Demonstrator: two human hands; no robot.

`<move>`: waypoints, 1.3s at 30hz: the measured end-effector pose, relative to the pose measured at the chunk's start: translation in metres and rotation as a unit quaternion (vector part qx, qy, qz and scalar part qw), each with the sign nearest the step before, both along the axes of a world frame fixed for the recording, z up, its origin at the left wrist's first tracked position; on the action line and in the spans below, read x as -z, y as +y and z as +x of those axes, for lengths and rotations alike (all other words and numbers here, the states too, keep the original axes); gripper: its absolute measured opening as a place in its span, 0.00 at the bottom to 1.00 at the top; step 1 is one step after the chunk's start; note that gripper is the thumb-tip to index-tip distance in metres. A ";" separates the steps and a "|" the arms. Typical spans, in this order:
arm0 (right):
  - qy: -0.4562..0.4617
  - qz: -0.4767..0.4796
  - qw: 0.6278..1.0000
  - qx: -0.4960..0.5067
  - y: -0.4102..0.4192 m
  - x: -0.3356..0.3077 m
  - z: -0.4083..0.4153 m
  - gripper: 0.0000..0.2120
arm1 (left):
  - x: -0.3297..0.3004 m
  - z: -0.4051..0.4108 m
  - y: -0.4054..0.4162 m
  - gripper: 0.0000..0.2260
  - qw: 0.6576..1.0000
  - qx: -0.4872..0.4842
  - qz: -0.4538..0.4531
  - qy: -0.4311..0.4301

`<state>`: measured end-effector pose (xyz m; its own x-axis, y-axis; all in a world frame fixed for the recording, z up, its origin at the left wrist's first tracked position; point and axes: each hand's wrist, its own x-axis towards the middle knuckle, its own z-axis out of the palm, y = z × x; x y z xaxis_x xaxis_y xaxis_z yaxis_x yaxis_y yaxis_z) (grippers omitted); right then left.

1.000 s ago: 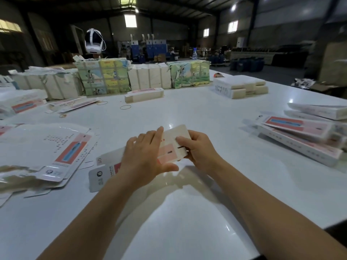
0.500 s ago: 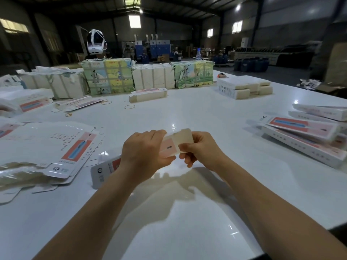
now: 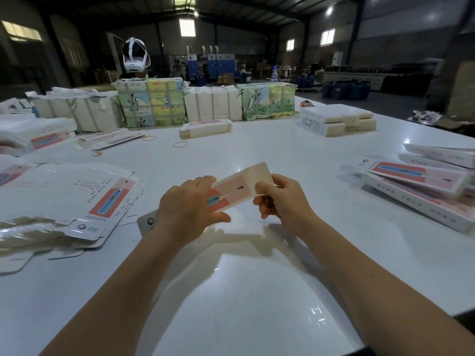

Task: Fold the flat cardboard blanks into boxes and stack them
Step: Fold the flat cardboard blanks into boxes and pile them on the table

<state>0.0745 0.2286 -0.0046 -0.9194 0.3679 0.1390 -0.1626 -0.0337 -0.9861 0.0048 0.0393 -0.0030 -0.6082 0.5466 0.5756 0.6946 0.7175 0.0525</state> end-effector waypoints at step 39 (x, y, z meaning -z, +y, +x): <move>0.130 0.232 0.954 0.137 -0.035 0.010 0.005 0.14 | 0.009 -0.001 0.006 0.33 1.000 0.001 0.024 -0.001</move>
